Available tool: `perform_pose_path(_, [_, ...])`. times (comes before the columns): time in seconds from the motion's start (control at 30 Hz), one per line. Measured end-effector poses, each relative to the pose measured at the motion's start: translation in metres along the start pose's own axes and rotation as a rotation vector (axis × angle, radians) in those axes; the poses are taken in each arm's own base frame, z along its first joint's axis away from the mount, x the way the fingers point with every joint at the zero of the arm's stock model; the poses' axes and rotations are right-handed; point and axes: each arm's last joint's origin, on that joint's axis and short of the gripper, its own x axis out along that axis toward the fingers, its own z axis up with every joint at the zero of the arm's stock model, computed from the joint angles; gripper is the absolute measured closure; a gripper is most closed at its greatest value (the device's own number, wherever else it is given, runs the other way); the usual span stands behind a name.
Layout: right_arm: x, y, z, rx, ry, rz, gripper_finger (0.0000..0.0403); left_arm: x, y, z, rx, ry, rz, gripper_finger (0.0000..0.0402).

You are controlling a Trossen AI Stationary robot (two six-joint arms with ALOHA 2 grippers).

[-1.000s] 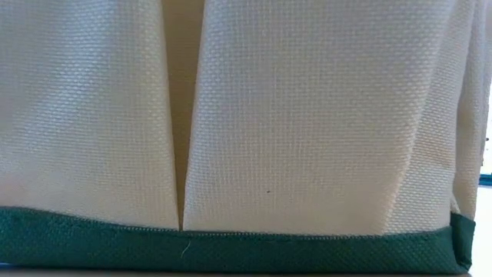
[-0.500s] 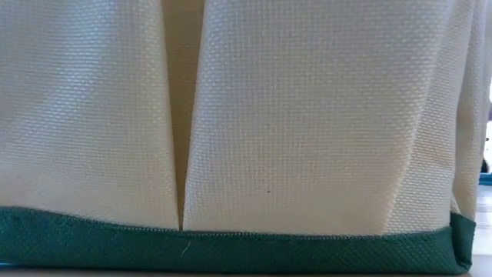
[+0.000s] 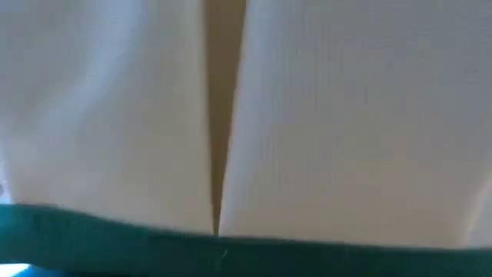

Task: Pick & Place Garden tools in Gardening bag
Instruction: Put the red gloves into the green gardening bag

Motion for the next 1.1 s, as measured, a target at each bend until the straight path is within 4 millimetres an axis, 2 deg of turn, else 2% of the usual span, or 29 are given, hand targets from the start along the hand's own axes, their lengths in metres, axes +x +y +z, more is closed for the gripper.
perform_pose_path(0.17, [0.0, -0.007, -0.007, 0.054, 0.08, -0.054, 0.0379, 0.0, 0.0, 0.0, 0.0, 0.0, 0.0, 0.0142])
perform_pose_path(0.33, [0.0, -0.012, -0.006, 0.083, 0.093, -0.065, 0.0379, 0.0, 0.0, 0.0, 0.0, -0.002, 0.001, 0.0142])
perform_pose_path(0.57, [0.0, -0.037, -0.004, 0.21, 0.165, -0.157, 0.0379, 0.0, 0.0, 0.0, 0.0, -0.001, 0.001, 0.0142])
perform_pose_path(0.7, [0.001, -0.044, -0.002, 0.222, 0.182, -0.14, 0.0379, 0.0, 0.0, 0.0, 0.0, -0.001, 0.001, 0.0142])
perform_pose_path(1.1, [0.002, -0.035, -0.004, 0.237, 0.232, -0.018, 0.0379, 0.0, 0.0, -0.001, 0.009, 0.005, 0.002, 0.0142])
